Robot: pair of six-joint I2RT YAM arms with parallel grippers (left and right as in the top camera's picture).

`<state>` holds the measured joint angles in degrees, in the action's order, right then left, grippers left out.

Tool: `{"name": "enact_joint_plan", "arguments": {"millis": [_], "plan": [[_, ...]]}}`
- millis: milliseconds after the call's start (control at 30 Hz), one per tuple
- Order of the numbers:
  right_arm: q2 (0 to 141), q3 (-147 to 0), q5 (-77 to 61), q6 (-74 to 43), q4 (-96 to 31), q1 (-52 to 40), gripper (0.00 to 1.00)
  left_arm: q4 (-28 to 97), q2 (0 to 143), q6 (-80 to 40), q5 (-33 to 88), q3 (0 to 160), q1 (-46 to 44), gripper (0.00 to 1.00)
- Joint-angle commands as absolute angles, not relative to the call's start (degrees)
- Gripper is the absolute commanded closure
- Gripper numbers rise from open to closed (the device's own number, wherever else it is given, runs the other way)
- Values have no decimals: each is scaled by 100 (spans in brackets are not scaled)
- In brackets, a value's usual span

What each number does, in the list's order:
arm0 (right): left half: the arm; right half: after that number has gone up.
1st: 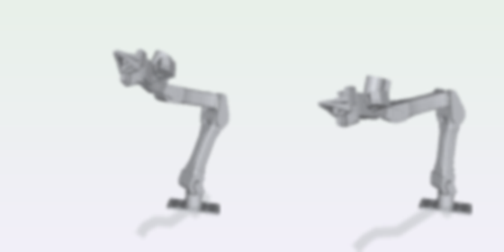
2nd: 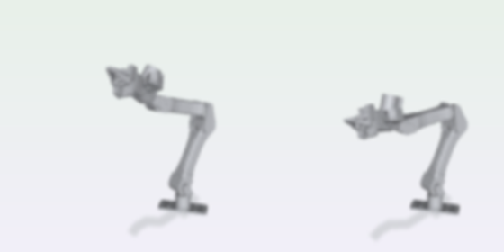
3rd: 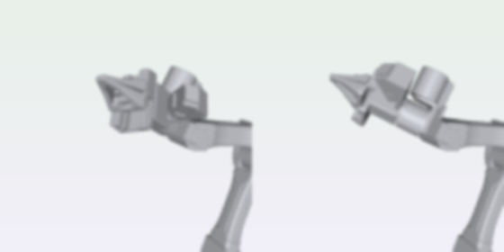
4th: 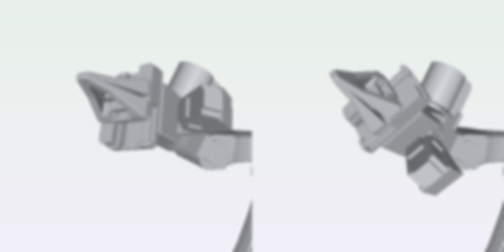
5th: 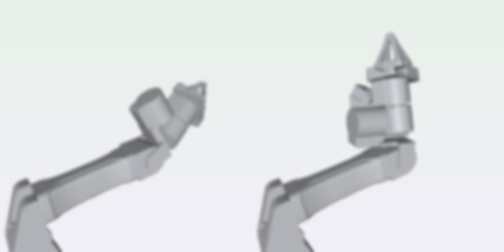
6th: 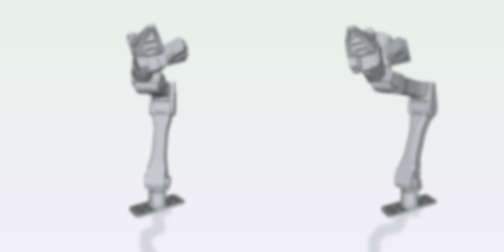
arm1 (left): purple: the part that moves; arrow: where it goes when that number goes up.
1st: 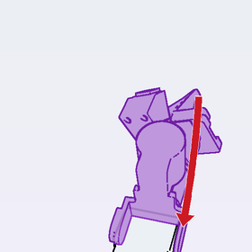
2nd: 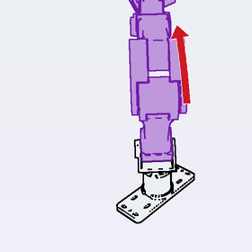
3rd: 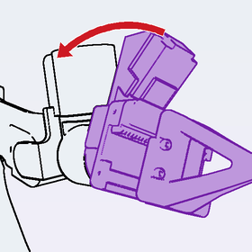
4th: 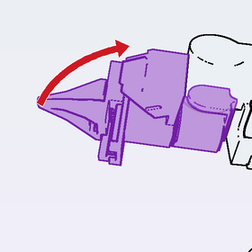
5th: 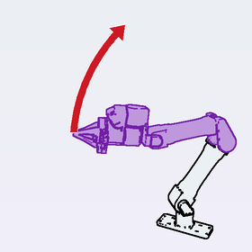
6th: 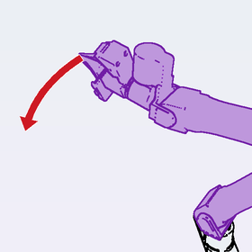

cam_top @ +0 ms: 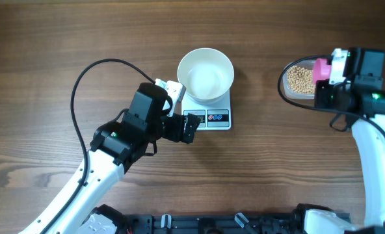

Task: Scoop item into bowl and weigh 150g on scale
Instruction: 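Lower the pink scoop into the soybean tub with the right gripper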

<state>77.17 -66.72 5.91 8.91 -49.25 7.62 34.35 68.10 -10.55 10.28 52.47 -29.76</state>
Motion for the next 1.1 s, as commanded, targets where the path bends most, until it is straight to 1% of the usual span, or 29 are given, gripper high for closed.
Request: {"name": "enact_joint_plan", "arguments": {"millis": [0, 200, 333, 533, 967, 1067], "plan": [[8040, -6737, 790, 1358, -4862, 779, 96, 3435, 6838, -945, 952, 5240, -3000, 0], [8390, -6737, 1245, 1479, -4593, 779, 96, 3435, 6838, -945, 952, 5240, -3000, 0], [8475, -6737, 1249, 1481, -4370, 779, 96, 3433, 6838, -945, 952, 5240, -3000, 0], [8543, -6670, 1219, 1481, -4372, 779, 96, 3435, 6838, -945, 952, 5240, -3000, 0], [8593, -6383, 108, 1428, -4477, 779, 96, 3435, 6838, -945, 952, 5240, -3000, 0], [8593, -6370, -239, 1160, -4574, 779, 96, 3433, 6838, -945, 952, 5240, -3000, 0]]}}
